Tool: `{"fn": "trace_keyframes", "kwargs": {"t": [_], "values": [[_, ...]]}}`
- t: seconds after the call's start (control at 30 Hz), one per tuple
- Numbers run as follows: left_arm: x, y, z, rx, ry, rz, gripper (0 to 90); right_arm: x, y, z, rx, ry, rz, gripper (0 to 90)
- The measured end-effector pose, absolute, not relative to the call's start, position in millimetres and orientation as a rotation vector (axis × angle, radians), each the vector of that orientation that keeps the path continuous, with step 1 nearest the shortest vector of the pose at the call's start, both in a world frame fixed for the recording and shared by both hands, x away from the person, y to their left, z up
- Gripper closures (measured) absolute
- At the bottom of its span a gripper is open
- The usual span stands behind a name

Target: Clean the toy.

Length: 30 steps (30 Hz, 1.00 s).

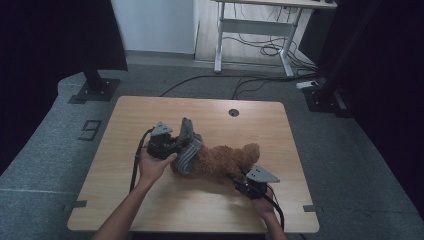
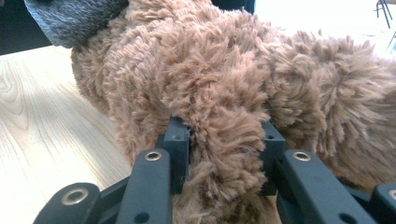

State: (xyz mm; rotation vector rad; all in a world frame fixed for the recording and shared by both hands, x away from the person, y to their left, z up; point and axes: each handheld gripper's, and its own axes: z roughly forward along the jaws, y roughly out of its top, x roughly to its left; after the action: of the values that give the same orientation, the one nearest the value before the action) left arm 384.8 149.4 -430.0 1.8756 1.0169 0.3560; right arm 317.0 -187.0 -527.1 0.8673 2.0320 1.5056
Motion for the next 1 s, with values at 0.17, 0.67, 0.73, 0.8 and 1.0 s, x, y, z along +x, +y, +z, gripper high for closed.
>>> {"fn": "trace_keyframes", "kwargs": {"t": [0.17, 0.67, 0.73, 0.8, 1.0], "values": [[394, 184, -459, 1.825, 1.126, 0.251, 75.0, 317, -187, -528, 0.868, 2.038, 1.511, 65.5], [395, 168, -429, 1.801, 1.075, 0.253, 75.1, 318, -194, -529, 0.898, 2.027, 1.531, 65.4], [394, 155, -422, 1.816, 1.042, 0.254, 75.1, 318, -193, -529, 0.896, 2.026, 1.529, 65.4], [394, 141, -417, 1.839, 1.015, 0.261, 75.1, 318, -193, -529, 0.895, 2.024, 1.528, 65.4], [403, 102, -425, 1.941, 0.992, 0.266, 74.8, 317, -193, -529, 0.888, 2.026, 1.519, 65.2]]}}
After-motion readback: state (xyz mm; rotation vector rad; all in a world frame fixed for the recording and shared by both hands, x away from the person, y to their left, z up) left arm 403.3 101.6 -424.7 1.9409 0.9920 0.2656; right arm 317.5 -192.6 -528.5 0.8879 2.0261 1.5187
